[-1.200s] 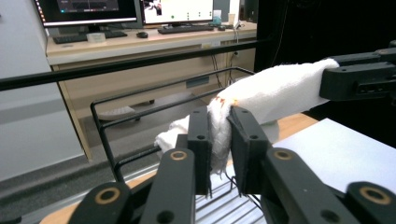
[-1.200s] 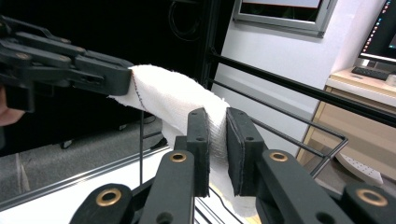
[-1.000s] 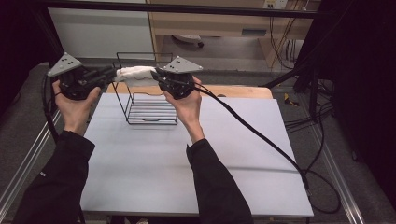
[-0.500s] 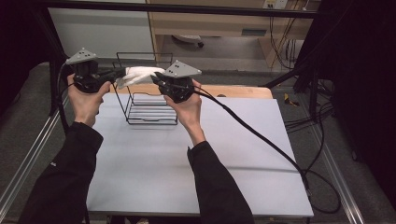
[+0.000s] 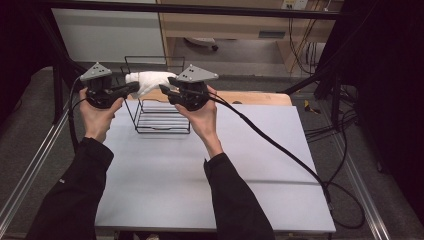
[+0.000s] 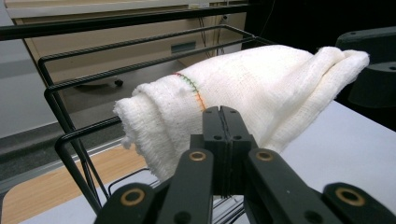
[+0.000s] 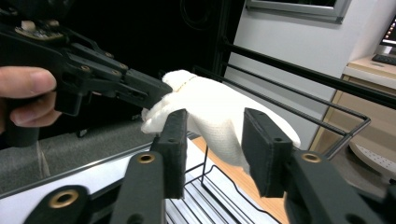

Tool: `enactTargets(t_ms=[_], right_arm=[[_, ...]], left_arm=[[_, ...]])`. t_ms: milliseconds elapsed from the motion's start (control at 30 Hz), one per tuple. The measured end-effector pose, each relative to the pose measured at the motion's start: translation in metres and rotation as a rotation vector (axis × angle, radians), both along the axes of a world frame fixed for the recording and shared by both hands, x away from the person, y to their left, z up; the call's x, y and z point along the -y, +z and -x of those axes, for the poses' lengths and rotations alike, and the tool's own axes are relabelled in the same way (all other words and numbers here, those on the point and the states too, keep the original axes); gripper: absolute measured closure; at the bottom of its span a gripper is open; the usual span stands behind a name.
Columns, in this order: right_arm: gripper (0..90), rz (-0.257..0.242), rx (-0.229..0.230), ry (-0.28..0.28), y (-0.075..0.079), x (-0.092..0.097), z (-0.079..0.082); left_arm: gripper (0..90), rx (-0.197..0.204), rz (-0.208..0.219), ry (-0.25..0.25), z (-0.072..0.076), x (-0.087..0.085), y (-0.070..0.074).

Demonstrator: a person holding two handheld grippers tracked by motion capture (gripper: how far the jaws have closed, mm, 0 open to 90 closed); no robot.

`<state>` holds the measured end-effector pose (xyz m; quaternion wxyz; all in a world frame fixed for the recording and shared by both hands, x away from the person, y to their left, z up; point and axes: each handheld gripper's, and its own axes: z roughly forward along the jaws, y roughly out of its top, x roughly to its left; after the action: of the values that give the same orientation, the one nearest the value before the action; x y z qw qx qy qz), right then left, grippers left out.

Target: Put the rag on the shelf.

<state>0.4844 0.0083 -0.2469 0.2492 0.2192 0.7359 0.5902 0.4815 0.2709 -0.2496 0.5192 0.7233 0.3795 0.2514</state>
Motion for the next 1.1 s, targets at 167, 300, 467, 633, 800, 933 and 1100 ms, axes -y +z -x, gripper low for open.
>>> enactTargets(t_ms=[167,300,467,633,800,933,1100], right_arm=[[60.5,-0.018,-0.003,0.009,0.004,0.002,0.004],[81.5,-0.006,-0.062,0.033,0.003,0.001,0.001],[90.0,0.049,-0.12,0.022,-0.012,-0.007,-0.005],[90.0,0.079,-0.129,-0.029,-0.023,-0.013,-0.015],[90.0,0.071,-0.119,-0.053,-0.026,-0.014,-0.022],[89.6,0.071,-0.117,-0.049,-0.026,-0.014,-0.023],[83.0,0.07,-0.118,-0.024,-0.021,-0.012,-0.014]], left_arm=[[90.0,-0.016,-0.02,0.008,-0.003,0.001,-0.007],[90.0,-0.021,-0.02,0.007,-0.004,0.003,-0.012],[90.0,-0.023,-0.025,0.007,-0.005,0.004,-0.017],[90.0,-0.027,-0.033,0.022,-0.009,0.003,-0.023],[90.0,-0.019,-0.028,0.027,-0.012,0.003,-0.025],[90.0,-0.014,-0.02,0.024,-0.011,0.003,-0.026],[89.7,-0.014,-0.009,0.023,-0.006,-0.001,-0.026]])
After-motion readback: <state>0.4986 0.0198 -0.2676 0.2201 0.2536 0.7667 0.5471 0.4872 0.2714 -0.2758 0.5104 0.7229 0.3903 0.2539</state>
